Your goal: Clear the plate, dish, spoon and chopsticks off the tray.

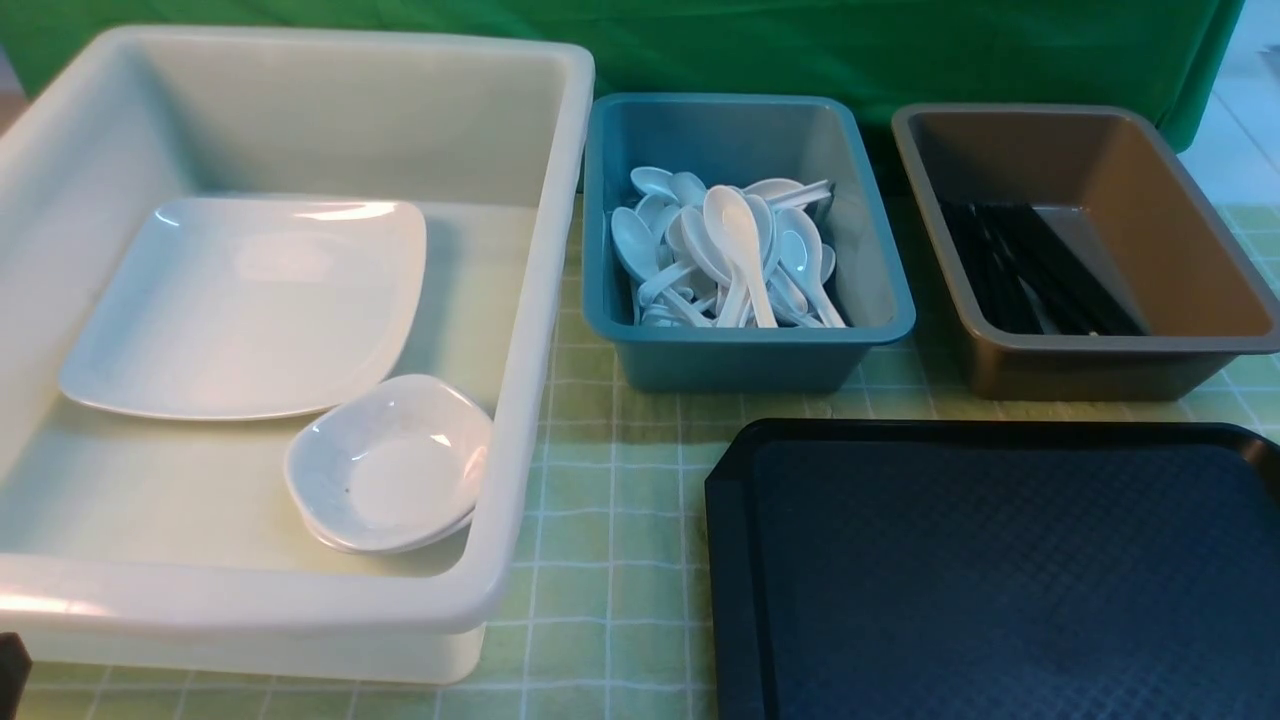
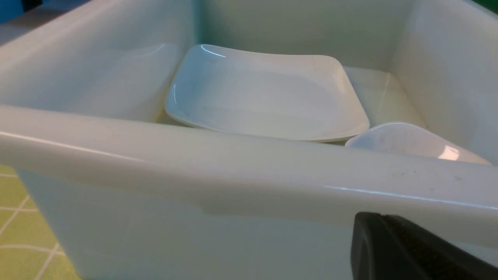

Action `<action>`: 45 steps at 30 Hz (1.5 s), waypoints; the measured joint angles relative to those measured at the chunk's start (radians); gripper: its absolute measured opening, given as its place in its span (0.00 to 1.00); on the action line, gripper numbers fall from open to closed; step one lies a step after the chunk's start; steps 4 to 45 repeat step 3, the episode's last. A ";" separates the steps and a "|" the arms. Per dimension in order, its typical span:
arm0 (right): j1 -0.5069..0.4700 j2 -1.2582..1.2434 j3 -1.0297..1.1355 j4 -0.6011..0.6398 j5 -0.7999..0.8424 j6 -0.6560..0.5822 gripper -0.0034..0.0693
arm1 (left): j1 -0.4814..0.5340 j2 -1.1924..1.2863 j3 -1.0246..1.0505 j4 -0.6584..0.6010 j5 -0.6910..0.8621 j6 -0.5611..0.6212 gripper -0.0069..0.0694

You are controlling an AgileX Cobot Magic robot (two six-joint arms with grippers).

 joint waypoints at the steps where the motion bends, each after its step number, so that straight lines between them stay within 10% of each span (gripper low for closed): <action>1: 0.000 0.000 0.000 0.000 0.000 0.000 0.38 | 0.000 0.000 0.000 0.000 0.000 0.000 0.08; 45: 0.000 0.000 0.000 0.000 0.000 0.000 0.38 | 0.000 0.000 0.000 0.000 0.000 0.000 0.08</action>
